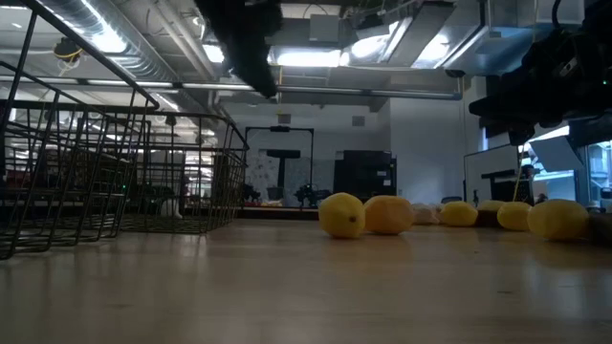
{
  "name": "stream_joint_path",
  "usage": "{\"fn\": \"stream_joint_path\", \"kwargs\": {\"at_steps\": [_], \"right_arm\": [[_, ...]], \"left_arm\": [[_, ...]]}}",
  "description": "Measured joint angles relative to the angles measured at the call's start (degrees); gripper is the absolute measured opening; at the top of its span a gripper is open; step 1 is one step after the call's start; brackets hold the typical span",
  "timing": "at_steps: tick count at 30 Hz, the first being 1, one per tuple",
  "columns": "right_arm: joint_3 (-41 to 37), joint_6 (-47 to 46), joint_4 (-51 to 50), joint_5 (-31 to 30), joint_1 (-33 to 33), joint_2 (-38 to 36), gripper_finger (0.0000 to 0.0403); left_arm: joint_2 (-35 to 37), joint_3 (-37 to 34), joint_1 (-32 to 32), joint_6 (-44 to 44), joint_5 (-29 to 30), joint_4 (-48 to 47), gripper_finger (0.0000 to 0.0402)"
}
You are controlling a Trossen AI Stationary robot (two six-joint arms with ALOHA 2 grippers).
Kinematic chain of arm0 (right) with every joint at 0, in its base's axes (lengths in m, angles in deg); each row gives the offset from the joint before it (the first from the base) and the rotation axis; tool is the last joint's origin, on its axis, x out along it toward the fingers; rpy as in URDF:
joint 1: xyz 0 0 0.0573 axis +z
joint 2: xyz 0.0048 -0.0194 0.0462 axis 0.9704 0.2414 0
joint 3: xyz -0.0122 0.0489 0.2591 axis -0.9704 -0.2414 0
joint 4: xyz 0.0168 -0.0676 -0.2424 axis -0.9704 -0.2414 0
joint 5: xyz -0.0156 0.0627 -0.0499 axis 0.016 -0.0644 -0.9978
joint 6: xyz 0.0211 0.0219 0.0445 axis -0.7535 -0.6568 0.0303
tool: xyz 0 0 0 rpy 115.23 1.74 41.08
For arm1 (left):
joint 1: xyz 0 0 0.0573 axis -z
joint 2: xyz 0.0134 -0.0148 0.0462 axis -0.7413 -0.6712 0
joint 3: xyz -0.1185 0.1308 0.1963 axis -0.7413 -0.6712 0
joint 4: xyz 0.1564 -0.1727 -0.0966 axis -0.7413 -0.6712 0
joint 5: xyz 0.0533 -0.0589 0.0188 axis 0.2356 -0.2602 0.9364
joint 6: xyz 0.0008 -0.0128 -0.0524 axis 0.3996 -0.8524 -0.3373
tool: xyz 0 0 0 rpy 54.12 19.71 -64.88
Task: Sort produce into baskets
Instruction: Put the lemon in the middle wire basket
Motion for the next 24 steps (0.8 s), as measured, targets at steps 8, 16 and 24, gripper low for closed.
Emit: {"fn": "stream_joint_path", "kwargs": {"at_steps": [8, 16, 24], "right_arm": [[0.0, 0.0, 0.0, 0.0, 0.0, 0.0, 0.0016], [0.0, 0.0, 0.0, 0.0, 0.0, 0.0, 0.0016], [0.0, 0.0, 0.0, 0.0, 0.0, 0.0, 0.0016]], "left_arm": [[0.0, 0.0, 6.1, 1.9, 0.0, 5.7, 0.0139], [0.0, 0.0, 10.5, -0.1, 0.0, 8.7, 0.0139], [0.0, -1.9, 14.5, -3.7, 0.1, 15.4, 0.0139]]}}
